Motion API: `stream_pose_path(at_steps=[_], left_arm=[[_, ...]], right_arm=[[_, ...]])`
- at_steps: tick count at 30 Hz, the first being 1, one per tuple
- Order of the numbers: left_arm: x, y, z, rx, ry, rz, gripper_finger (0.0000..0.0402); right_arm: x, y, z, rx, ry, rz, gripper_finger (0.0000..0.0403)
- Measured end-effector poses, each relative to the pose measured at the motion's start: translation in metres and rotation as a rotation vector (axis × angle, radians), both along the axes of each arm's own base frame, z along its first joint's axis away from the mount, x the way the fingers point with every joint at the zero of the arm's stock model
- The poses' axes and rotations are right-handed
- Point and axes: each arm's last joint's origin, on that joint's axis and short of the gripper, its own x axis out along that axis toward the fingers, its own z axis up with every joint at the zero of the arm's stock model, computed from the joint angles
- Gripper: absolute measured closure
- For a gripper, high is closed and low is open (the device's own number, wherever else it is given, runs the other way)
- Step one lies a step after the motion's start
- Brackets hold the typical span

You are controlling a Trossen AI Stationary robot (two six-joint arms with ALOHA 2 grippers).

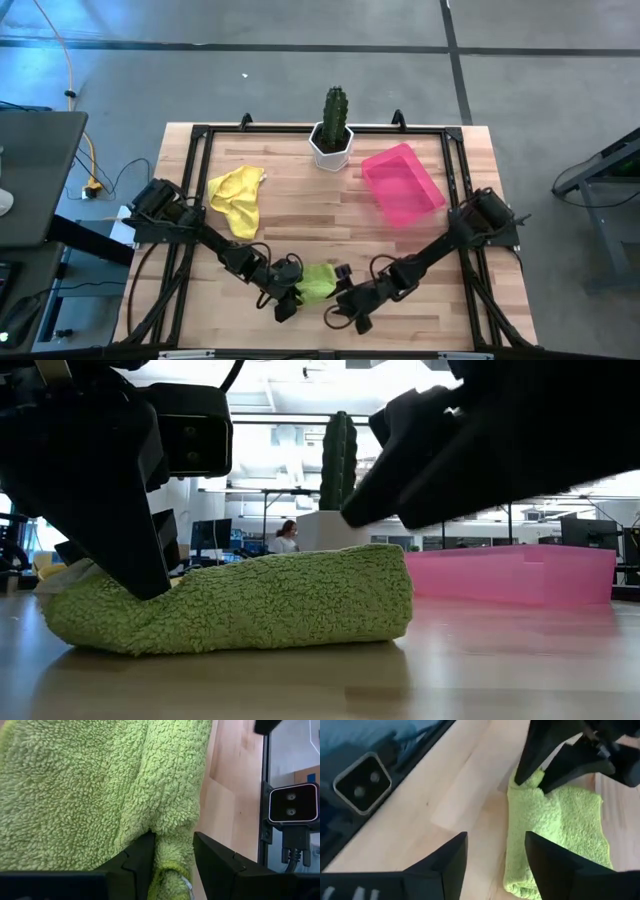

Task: Roll microfiber towels into tight, uniform cylinder then place into a basket
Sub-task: Roll the green towel

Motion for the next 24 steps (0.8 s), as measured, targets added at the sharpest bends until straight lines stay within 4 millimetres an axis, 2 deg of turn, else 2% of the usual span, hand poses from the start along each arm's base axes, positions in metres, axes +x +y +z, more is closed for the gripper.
stream_pose_path(at_steps=[5,11,17,24], left_arm=[[0.0,0.0,0.0,0.001,0.0,0.001,0.0271],[0.0,0.0,0.0,0.006,-0.003,-0.003,0.0271],[0.0,0.0,0.0,0.008,-0.004,-0.002,0.0271],[0.0,0.0,0.0,0.013,-0.007,0.003,0.0271]], right_arm=[[0.0,0.0,-0.006,-0.05,0.0,0.024,0.0205],[0.005,-0.007,-0.016,-0.108,0.004,-0.044,0.0216],[0.012,-0.019,-0.025,-0.119,0.025,-0.08,0.0226],[0.015,-0.022,-0.037,-0.076,0.08,-0.103,0.0226]])
